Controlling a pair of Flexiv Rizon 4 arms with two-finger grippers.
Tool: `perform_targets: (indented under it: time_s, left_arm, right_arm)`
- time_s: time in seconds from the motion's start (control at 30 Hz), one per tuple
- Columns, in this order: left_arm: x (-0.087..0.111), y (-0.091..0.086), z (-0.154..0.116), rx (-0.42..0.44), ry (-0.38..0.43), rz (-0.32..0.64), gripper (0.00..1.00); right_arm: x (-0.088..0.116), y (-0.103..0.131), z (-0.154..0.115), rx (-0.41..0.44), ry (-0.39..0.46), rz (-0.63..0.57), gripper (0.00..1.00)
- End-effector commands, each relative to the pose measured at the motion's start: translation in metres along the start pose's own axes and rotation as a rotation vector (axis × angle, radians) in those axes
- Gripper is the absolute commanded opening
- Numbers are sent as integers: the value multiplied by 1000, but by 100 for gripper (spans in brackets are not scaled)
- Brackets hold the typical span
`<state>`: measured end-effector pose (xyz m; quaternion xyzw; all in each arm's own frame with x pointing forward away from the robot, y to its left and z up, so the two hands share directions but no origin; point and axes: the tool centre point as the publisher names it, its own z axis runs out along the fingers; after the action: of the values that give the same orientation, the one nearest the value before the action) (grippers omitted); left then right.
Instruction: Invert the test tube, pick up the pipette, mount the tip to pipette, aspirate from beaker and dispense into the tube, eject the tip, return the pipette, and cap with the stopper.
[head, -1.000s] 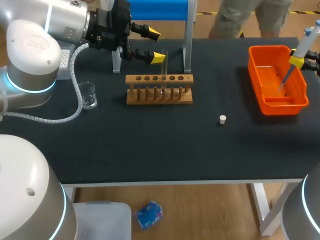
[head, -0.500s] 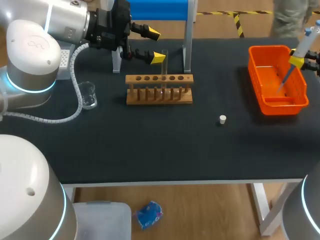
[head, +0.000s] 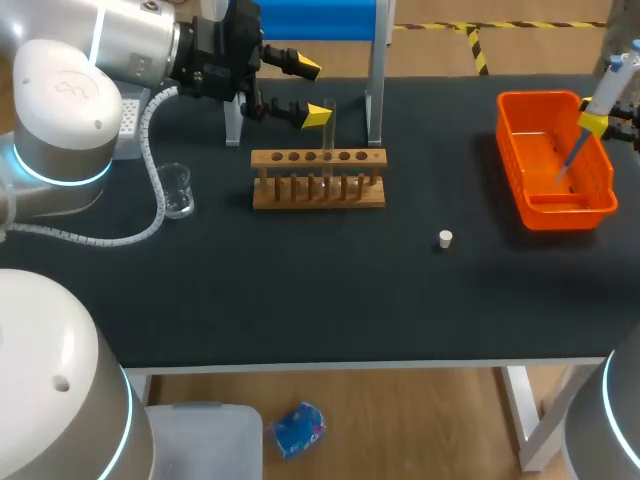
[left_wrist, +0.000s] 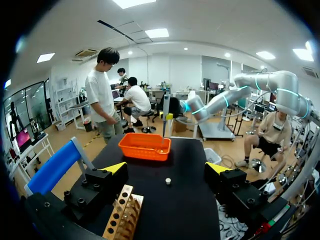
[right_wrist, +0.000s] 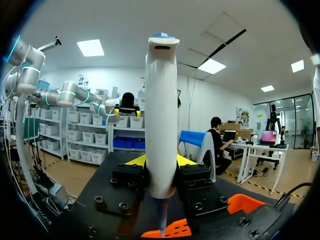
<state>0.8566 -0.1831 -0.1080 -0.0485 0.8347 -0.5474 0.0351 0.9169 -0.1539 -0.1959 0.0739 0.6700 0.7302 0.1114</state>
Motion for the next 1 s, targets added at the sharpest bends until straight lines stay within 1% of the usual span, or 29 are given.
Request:
perform_targets:
  time_s: [0.03, 0.23, 0.27, 0.77, 1.0]
  left_arm:
    - [2, -12, 13, -3, -6, 7, 100]
    - [0, -28, 29, -23, -1, 15, 100]
    - [-1, -32, 32, -48, 0, 12, 100]
    - [-1, -32, 32, -48, 0, 12, 100]
    - [-1, -32, 32, -48, 0, 12, 100]
  right_arm:
    - [0, 0, 0, 1, 1, -1, 0]
    - [0, 0, 0, 1, 1, -1, 0]
    - [0, 0, 0, 1, 1, -1, 0]
    - [0, 0, 0, 1, 1, -1, 0]
    - [-7, 2, -17, -13, -13, -6, 0]
